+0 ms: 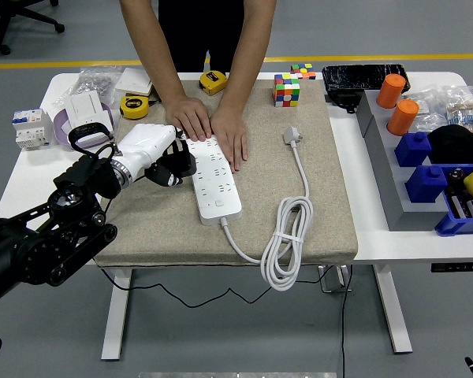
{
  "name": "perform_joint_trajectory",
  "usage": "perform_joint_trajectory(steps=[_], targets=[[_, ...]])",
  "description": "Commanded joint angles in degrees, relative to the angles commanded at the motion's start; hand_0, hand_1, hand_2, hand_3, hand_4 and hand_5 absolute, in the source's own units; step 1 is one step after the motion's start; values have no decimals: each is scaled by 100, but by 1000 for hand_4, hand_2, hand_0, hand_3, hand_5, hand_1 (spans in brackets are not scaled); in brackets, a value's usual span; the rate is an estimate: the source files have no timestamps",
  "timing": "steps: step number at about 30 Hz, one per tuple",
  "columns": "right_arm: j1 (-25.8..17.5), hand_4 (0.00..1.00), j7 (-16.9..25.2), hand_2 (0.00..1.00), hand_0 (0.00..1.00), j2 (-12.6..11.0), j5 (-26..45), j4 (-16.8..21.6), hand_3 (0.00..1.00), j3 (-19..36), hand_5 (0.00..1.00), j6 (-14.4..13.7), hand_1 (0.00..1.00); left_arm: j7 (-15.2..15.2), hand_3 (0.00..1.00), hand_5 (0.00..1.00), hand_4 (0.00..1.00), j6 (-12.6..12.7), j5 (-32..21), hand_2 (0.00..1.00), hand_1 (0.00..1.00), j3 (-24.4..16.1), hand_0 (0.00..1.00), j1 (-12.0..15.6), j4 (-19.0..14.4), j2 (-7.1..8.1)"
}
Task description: Pick up the plug,place it near the board,insert it into the board,press the button
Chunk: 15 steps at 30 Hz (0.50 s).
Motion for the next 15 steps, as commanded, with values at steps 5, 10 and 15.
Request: perform_joint_trajectory(steps=[5,10,15], targets=[[-2,998,0,780,961,-3,-7,0,788,6,998,-3,845,-44,411,2,710,36,-168,316,360,-75,460,30,113,-111],[15,998,0,780,960,-5,-11,0,788,12,998,-5,845,-89,405,2,705,75,-348,311,349,-162,459,32,251,-235],[26,998,1,780,961,-5,-2,0,788,3,998,-5,845,-135,403,2,705,121,-422,311,345,-282,458,68,410,-383]])
